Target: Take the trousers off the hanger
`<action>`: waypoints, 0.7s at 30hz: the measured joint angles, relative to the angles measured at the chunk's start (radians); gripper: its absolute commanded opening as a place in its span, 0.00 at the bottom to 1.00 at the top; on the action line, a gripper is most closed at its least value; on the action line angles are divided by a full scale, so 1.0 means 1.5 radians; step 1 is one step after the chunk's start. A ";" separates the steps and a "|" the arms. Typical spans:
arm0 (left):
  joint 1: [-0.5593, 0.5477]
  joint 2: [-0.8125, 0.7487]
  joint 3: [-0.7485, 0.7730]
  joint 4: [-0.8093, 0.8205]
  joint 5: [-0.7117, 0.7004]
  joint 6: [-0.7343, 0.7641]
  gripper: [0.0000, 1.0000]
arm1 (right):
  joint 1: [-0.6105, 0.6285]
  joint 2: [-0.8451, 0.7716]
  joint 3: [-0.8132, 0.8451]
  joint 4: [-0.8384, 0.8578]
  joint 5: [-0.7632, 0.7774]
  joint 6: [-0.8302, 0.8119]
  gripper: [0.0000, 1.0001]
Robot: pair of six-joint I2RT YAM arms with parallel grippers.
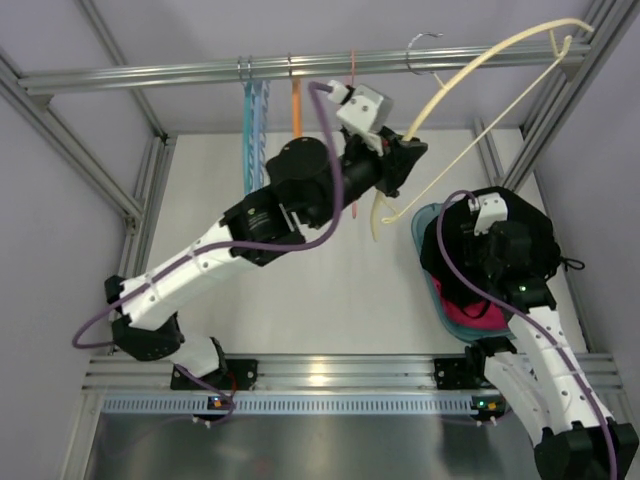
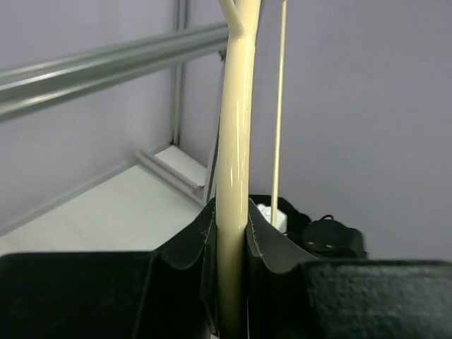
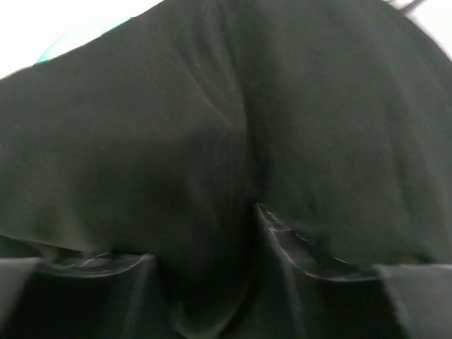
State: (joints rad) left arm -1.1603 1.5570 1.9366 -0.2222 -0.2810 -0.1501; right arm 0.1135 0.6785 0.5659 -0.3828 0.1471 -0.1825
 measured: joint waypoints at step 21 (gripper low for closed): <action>0.376 -0.327 -0.237 0.046 0.161 0.092 0.00 | -0.001 -0.016 0.156 -0.044 -0.099 -0.030 1.00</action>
State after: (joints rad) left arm -0.5964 1.0664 1.5810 -0.1535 -0.0387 -0.0120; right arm 0.1116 0.6552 0.8001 -0.4492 -0.0010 -0.2279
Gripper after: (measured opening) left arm 0.207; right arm 0.993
